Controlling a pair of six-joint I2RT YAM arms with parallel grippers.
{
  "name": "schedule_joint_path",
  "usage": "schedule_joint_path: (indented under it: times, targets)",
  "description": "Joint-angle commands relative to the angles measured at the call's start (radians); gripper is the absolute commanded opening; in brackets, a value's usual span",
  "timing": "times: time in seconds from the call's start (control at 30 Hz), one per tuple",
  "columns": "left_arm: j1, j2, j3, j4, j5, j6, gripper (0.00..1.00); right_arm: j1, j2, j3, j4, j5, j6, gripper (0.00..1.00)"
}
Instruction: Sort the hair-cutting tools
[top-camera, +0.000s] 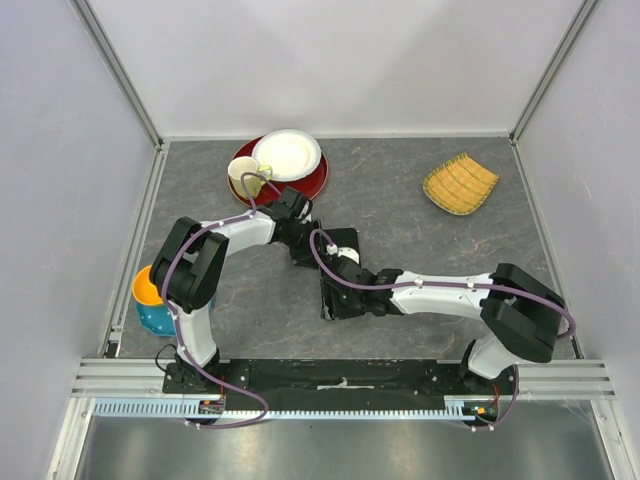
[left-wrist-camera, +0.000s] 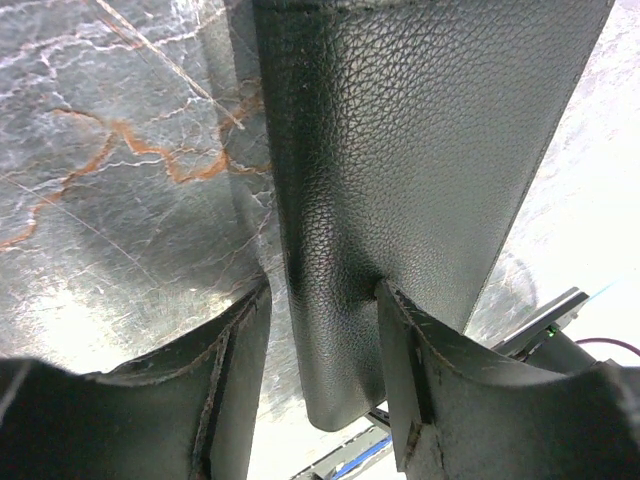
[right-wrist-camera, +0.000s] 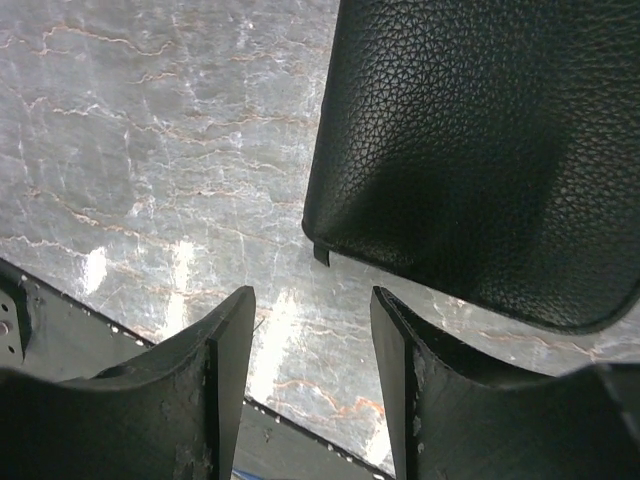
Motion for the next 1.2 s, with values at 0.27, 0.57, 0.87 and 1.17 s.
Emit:
schedule_joint_path:
  times: [0.27, 0.57, 0.87, 1.17]
  targets:
    - [-0.021, 0.065, -0.108, 0.028, -0.066, 0.021, 0.54, 0.003, 0.121, -0.036, 0.215, 0.076, 0.199, 0.42]
    - [-0.020, 0.059, -0.128, 0.043, -0.057, 0.005, 0.54, 0.011, 0.130, -0.061, 0.273, 0.128, 0.306, 0.34]
    - [-0.020, 0.062, -0.142, 0.055, -0.051, 0.002, 0.54, 0.014, 0.087, -0.105, 0.228, 0.254, 0.401, 0.22]
    - [-0.020, 0.067, -0.154, 0.061, -0.040, 0.005, 0.54, 0.015, 0.084, -0.151, 0.371, 0.280, 0.398, 0.00]
